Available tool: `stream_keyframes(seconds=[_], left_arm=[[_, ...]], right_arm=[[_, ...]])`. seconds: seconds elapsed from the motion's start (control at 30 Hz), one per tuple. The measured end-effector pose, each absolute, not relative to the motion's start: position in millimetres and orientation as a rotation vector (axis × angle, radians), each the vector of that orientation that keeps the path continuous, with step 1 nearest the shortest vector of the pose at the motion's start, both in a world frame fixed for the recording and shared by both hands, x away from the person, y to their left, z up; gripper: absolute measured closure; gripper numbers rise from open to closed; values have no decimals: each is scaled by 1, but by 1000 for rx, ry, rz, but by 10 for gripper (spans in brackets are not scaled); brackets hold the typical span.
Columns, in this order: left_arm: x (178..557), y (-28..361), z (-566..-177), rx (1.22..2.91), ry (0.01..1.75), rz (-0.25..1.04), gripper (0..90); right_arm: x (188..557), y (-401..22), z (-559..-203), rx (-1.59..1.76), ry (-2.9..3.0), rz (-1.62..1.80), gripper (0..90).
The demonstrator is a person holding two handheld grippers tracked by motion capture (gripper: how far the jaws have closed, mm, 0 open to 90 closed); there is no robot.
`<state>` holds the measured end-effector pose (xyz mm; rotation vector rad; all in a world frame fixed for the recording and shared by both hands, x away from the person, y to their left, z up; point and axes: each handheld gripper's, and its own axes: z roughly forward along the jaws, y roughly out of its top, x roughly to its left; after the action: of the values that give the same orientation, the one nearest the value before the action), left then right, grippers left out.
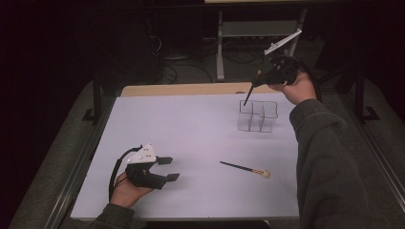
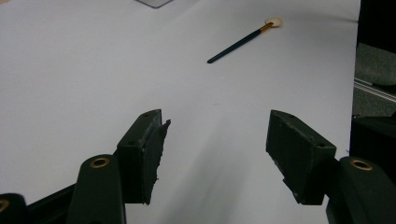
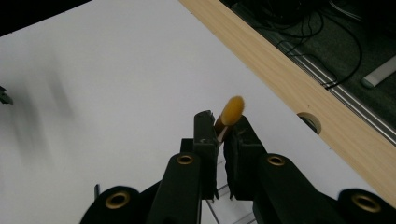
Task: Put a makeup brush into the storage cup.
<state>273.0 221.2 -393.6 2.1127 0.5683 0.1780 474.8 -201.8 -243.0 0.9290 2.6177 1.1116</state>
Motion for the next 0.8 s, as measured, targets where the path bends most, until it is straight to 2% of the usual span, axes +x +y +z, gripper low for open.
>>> stream_keyframes(seconds=[0.8], left_arm=[[273,226,-391,2107,563,192,362]], right_arm=[[486,-196,-277,1011,2634,1085,827]])
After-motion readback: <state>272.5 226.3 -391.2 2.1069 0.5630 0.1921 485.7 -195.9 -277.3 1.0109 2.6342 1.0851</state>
